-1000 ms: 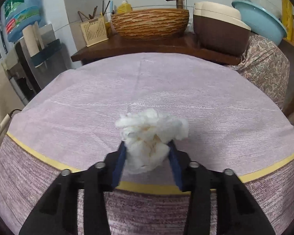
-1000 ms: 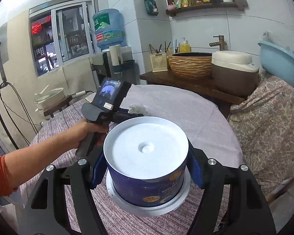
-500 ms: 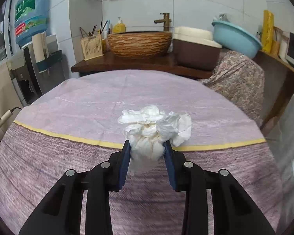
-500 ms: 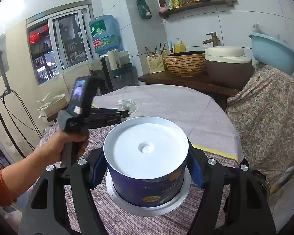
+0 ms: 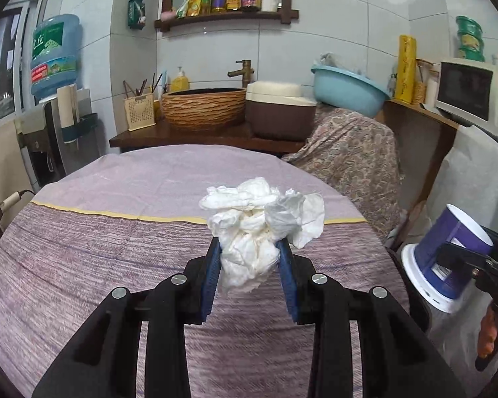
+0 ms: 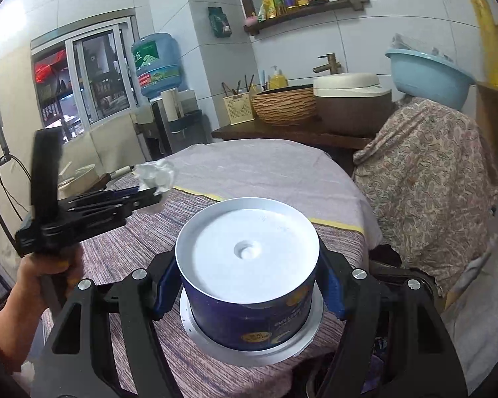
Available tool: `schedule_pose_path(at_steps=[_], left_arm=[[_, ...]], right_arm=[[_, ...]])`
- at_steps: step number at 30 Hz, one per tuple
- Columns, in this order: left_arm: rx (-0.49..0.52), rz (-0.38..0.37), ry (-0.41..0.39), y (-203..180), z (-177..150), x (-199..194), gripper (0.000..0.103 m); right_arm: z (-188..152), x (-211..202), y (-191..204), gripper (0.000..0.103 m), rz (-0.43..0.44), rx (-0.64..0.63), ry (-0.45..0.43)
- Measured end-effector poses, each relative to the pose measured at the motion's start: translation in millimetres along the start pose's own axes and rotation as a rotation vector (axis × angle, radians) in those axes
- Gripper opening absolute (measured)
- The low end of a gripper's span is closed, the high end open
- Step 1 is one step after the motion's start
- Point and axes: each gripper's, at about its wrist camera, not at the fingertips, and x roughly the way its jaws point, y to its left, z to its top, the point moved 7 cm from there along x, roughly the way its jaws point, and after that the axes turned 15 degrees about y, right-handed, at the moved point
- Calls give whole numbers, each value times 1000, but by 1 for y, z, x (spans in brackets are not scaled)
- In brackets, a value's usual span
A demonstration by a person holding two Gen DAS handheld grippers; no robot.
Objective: Collect trash
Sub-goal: 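Carry the blue cup over the bin and open the right gripper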
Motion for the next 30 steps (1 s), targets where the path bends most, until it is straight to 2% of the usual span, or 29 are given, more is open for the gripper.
schedule_pose_path(at_steps=[6,11,17,23,30], left_arm=[[7,-32,-32,-33,-17,-16,34],[34,-75,-31,-67,-23,-13,34],[68,-125,-22,-101,-28,-4,34],[107,-180,15,-133,-34,12,34],[146,-214,33,-158,-37,18,34]], right_arm=[[-20,-13,-20,69,-29,43,-6],[-36,-17,-46,69,-59,96,4],[-60,-15,-87,69,-153,161,14],[-87,3,-135,69,-221,250,57],[-109,37,-171,72,-255,328,118]])
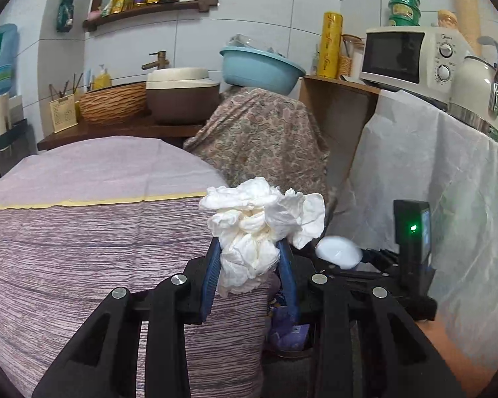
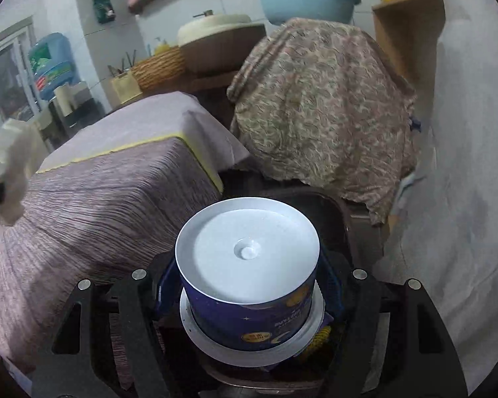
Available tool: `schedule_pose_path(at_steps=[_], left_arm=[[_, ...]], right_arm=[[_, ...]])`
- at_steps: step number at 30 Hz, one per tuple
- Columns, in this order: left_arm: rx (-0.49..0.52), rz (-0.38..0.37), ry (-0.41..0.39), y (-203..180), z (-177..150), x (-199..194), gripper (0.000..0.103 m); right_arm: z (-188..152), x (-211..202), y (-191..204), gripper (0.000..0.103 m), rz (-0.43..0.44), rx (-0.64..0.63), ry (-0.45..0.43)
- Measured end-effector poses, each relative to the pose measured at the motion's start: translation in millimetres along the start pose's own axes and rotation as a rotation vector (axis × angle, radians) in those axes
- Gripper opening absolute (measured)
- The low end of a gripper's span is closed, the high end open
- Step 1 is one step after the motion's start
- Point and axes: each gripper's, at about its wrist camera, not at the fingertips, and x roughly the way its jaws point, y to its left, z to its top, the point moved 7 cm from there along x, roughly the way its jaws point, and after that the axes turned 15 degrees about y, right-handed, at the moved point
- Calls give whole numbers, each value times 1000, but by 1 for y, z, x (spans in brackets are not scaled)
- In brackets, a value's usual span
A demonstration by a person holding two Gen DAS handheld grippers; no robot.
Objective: Collect trash
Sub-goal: 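Carry the blue cup over the bin and open the right gripper, then lower the white tissue into the bin and open the left gripper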
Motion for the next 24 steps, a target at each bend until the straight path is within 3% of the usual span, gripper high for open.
schedule_pose_path(at_steps=[2,13,18,24], left_arm=[[11,-4,4,-5,1,3,34],[55,-72,52,-38,-1,26,34],[80,-96,106,-60,-4,54,37],[112,-89,191,-80,-8,95,39]], right_arm=[[-3,7,-3,82,1,11,9],[-4,-24,-28,82,-60,49,-42],[-4,-54,-49,87,-140,66,-89],[-4,-88,-72,87,-174,104,-147]])
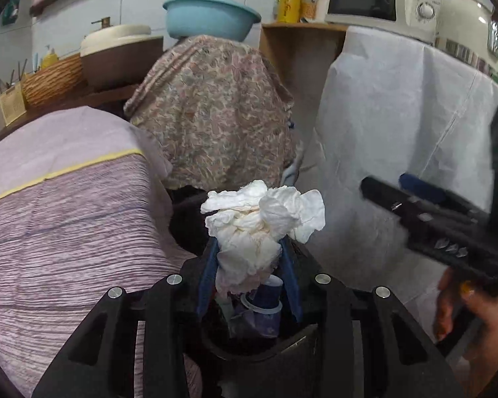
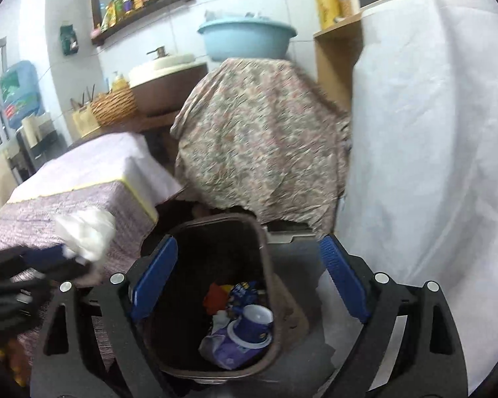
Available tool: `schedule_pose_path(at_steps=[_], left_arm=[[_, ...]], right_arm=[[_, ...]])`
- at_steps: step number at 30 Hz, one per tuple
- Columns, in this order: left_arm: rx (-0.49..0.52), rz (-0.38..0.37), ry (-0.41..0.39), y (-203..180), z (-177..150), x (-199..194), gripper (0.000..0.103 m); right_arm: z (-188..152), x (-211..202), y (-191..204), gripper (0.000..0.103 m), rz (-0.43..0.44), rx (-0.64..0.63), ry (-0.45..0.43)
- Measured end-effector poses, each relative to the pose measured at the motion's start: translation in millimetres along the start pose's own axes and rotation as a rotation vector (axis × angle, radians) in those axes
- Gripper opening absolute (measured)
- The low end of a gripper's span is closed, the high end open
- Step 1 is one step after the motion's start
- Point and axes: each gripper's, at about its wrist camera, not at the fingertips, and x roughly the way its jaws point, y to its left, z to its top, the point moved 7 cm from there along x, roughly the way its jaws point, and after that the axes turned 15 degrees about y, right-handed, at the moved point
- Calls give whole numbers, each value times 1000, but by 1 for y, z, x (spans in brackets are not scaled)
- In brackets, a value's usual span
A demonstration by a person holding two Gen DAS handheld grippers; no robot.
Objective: Collect trash
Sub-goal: 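Lower the white tissue into the bin and open the left gripper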
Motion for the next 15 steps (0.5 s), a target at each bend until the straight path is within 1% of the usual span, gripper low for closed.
schedule_pose_path(at_steps=[2,3,4,5,7,10,12,13,14,15], left_arm=[[4,22,12,-3,1,10,54],[5,32,7,-3,2,12,59],[7,38,1,-4,3,13,71],[9,44,-9,-5,3,12,78],[18,44,-29,-7,3,7,79],[36,31,-53,-12,1,-6,84],[42,20,-93,-15,-3,-23,87],[42,18,-118,-15,-5,-32,91],[37,26,-148,-13,-8,-44,95],[30,33,-177,-11,-12,-56,96]], right_arm=[[1,-6,-5,87,-2,8,-10],[2,-10,-8,87,-8,11,-16],[2,-12,-10,87,-11,12,-18],[3,-14,-11,87,-15,14,-20],[3,-18,-14,88,-17,21,-28],[4,-22,-17,87,-17,29,-35],[5,-24,-15,87,-18,24,-42],[6,-27,-14,88,-20,19,-49],[7,-28,-13,88,-21,16,-54],[7,-32,-9,88,-20,7,-60]])
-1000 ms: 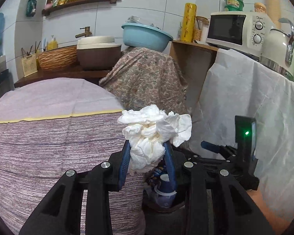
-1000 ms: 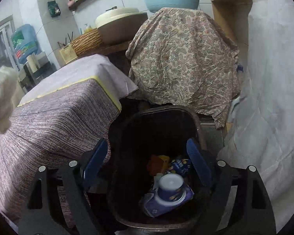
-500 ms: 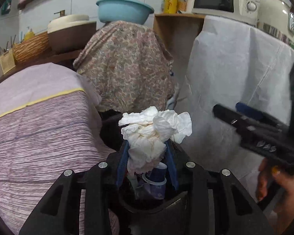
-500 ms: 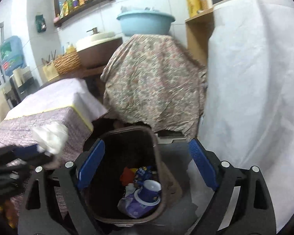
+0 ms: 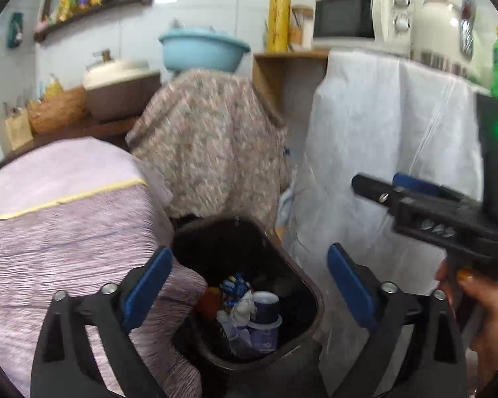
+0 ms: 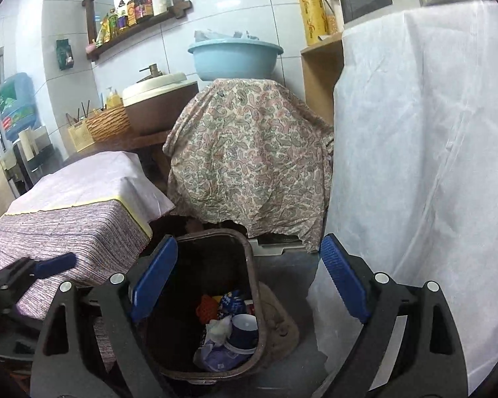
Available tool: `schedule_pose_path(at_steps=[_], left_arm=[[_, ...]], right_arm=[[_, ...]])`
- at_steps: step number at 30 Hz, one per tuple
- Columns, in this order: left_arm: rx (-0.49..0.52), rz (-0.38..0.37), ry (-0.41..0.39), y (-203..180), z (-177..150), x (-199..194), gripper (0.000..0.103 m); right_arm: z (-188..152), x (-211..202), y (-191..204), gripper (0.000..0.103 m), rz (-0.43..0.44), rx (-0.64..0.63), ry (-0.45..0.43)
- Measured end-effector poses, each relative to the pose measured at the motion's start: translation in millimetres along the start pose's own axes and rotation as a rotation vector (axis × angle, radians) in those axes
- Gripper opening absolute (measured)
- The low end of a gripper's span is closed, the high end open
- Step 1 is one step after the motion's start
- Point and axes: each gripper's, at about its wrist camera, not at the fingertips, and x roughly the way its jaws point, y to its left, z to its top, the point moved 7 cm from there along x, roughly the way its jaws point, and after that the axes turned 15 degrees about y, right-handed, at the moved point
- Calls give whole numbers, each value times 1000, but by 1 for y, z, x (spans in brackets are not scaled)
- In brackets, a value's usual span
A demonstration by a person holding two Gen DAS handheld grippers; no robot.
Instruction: Collect trash
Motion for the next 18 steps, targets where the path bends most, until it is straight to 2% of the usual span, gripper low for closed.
schedule_pose_path(at_steps=[5,8,11,14,18], left_arm=[[-67,49,-98,26,-14,-53,97],[-104,116,-143,45,-29,-82,97],[-142,188,-181,60,-47,-111,97],[-190,230,-220,71,-67,-138,97],[-246,319,-261,83,-93,-167,97]], right_arm=[[-3,-13,21,92,48,-41,-32],[-7,-27,42,97,92,-81,-67],[-16,-45,66,97,145,-116,-106],[-27,-57,90,97,199,-152,-114],[-52,-82,129,97,255,-236,-143]])
